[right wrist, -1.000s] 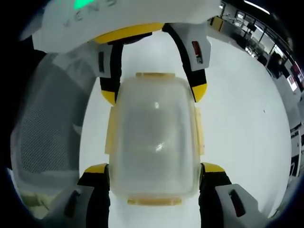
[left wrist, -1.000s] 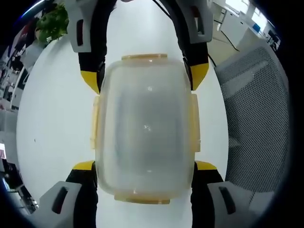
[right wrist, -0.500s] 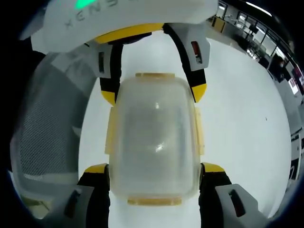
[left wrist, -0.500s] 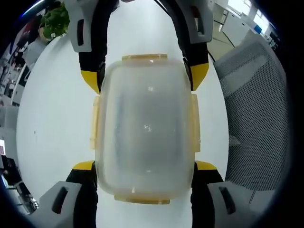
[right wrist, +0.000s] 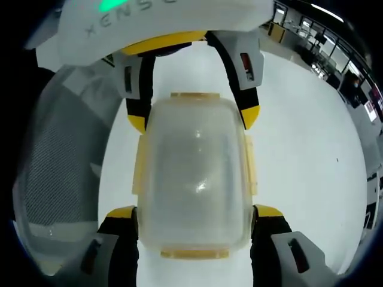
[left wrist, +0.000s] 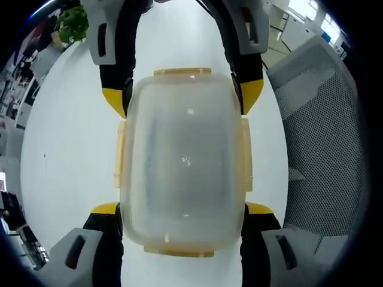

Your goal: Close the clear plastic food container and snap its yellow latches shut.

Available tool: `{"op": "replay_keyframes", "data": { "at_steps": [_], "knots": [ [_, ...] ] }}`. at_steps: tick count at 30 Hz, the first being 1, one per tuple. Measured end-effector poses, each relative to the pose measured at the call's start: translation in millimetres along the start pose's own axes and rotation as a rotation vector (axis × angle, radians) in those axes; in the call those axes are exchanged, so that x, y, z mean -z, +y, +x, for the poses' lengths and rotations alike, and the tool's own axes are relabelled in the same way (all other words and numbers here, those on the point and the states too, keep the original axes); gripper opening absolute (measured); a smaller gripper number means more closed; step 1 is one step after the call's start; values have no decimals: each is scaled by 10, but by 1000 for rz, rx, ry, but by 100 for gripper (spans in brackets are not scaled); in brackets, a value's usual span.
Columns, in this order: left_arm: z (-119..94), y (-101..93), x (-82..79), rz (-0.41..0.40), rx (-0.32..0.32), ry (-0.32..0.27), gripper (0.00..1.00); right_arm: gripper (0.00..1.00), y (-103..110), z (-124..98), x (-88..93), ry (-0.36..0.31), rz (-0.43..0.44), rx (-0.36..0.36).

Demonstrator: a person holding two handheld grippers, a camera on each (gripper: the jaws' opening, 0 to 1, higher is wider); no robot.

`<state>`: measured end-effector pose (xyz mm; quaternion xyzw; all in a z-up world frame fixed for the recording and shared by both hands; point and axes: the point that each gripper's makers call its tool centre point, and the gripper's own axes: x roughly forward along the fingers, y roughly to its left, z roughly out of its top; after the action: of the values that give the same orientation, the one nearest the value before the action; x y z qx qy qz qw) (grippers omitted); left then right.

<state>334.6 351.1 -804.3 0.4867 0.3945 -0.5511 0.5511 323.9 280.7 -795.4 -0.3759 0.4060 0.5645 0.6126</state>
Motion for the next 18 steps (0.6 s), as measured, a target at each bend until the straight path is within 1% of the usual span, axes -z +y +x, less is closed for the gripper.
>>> {"op": "replay_keyframes", "data": {
  "at_steps": [8, 18],
  "knots": [
    [-20, 4, 73, 3, 2, 2, 81, 77, -2, 29, -74, 2, 1, 1],
    [-49, 6, 209, 1, 1, 5, 81, 77, -6, 86, -207, -4, 3, 2]
  ]
}}
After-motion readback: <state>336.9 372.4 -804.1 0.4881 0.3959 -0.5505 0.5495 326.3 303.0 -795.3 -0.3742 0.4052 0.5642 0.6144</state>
